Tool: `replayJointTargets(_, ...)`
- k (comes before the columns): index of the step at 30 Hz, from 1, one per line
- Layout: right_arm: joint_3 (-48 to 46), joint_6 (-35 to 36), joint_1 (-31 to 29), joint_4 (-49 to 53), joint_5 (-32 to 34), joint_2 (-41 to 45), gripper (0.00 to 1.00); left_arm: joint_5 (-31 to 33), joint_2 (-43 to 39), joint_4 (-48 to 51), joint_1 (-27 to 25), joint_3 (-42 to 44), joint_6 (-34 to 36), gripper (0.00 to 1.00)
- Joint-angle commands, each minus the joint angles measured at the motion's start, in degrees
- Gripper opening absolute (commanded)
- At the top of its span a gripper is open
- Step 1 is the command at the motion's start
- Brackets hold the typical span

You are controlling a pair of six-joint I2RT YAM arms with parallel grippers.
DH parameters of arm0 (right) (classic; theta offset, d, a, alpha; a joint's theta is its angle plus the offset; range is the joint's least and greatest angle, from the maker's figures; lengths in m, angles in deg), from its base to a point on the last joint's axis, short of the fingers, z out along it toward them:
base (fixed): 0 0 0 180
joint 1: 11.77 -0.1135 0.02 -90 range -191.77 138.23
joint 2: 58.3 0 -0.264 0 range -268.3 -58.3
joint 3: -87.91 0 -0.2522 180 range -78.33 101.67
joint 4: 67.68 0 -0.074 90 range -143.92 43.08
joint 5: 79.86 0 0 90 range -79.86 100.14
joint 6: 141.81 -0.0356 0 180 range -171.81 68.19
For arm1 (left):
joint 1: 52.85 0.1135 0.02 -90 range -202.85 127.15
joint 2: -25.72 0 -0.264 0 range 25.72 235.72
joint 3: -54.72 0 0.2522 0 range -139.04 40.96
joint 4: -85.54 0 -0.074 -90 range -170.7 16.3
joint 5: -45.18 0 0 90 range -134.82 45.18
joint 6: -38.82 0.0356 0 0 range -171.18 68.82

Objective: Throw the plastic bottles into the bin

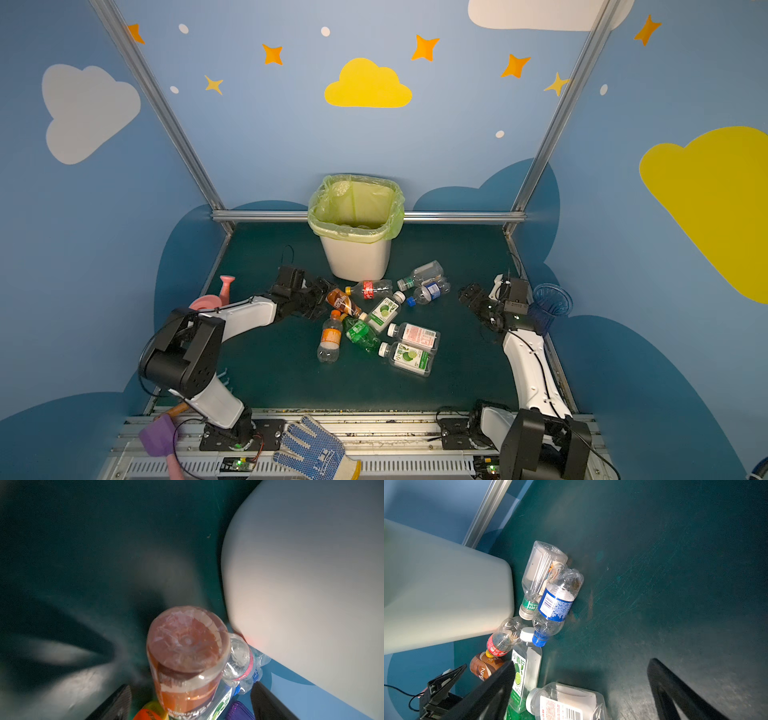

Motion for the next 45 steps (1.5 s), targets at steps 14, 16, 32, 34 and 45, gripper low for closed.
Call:
replayJointTargets(14, -1.4, -0.3, 1.1, -0.2, 1.1, -0.8, 0.98, -3.6, 5.6, 4.5, -0.1, -5.6, 4.1, 0.81)
replayJointTargets(16, -1.5, -0.4, 1.2, -0.2, 1.1, -0.7, 0.98, -3.9, 6.5, 5.3, -0.1, -6.6, 4.7, 0.80)
replayJointTargets(32, -2.5, -0.3, 2.7, 0.2, 1.1, 0.3, 0.98, -2.3, 9.6, 8.7, -0.2, -9.0, 7.3, 0.69)
replayJointTargets(34, -2.5, -0.3, 3.0, 0.3, 1.2, 0.6, 0.98, -2.2, 9.9, 8.3, -0.2, -9.1, 6.9, 0.65)
replayJointTargets(45, -2.7, -0.1, 4.5, 0.9, 0.9, 1.8, 0.98, -2.0, 7.2, 4.0, 0.0, -8.2, 3.8, 0.53)
